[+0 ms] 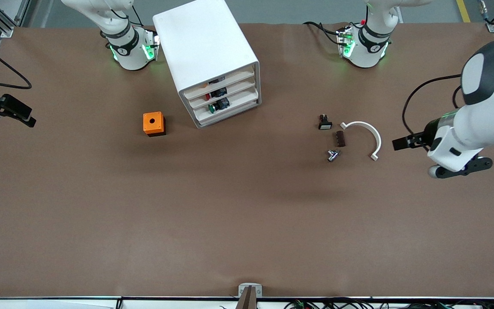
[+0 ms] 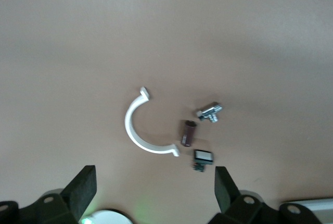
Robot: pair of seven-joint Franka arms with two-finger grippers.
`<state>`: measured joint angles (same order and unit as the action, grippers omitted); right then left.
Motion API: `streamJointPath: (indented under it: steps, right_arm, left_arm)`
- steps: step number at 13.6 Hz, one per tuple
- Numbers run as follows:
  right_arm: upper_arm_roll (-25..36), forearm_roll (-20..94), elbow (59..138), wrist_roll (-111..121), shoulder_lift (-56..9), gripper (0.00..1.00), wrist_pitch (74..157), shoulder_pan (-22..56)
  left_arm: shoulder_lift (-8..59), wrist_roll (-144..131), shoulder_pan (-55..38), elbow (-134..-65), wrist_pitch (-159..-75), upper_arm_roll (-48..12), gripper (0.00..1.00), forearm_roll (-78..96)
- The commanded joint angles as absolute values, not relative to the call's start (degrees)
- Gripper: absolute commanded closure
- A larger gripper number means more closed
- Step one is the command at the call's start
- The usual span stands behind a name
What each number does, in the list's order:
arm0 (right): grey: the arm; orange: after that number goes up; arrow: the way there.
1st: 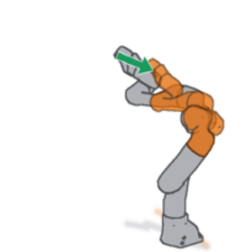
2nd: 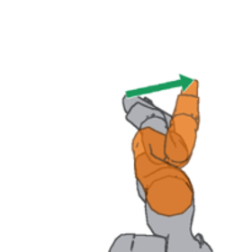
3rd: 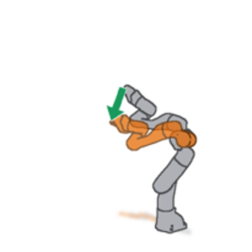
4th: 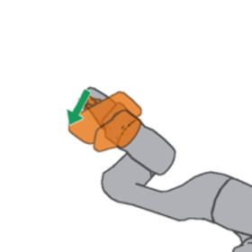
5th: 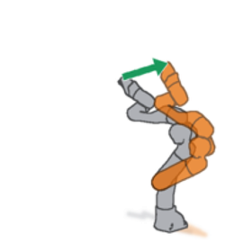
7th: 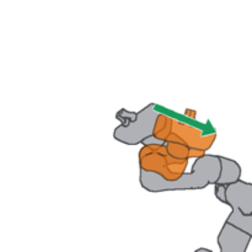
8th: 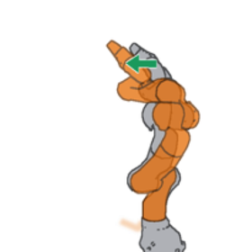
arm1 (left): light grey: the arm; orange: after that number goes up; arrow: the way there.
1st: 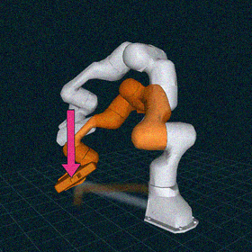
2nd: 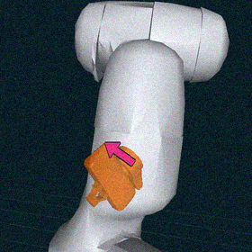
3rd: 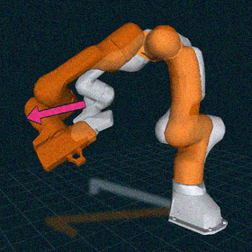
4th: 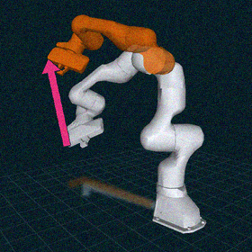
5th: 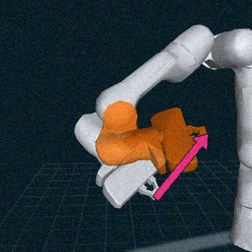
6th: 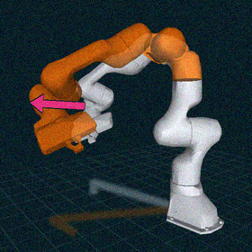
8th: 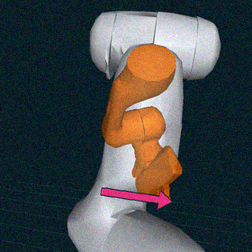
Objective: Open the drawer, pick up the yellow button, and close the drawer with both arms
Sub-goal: 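Reach the left gripper to the front of the white cabinet drawer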
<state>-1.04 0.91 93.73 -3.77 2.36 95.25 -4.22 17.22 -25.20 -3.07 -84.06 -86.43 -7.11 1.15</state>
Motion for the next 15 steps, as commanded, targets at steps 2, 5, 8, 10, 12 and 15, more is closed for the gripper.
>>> streamJointPath:
  steps: [2,5,8,10,12,15]
  right_arm:
    - [-0.79,0.97,92.9,-3.87,1.23,0.0,95.62,-3.6]
    - [-0.79,0.97,92.55,-1.07,0.18,0.0,95.54,-3.78]
    - [-0.7,0.79,92.64,1.41,0.17,0.0,95.45,-3.69]
    - [-0.7,0.7,92.72,0.53,0.26,0.0,95.27,-3.69]
    - [-0.79,0.88,92.99,-6.46,0.26,0.0,94.92,-3.69]
    - [-1.14,0.79,92.73,-7.91,0.26,0.0,94.49,-3.25]
  left_arm:
    - [21.27,-38.81,-6.32,-83.05,-85.78,-7.12,0.0,5.26]
    - [24.77,-49.36,-8.61,-83.06,-84.99,-7.12,0.0,8.51]
    - [29.52,-55.52,-12.29,-82.79,-84.64,-7.12,0.0,11.25]
    - [32.51,-64.29,-15.1,-82.71,-84.64,-7.12,0.0,15.44]
    - [34.44,-71.69,-18.09,-82.53,-84.73,-7.12,0.0,19.67]
    - [35.68,-85.12,-23.1,-82.62,-85.52,-7.12,0.0,26.08]
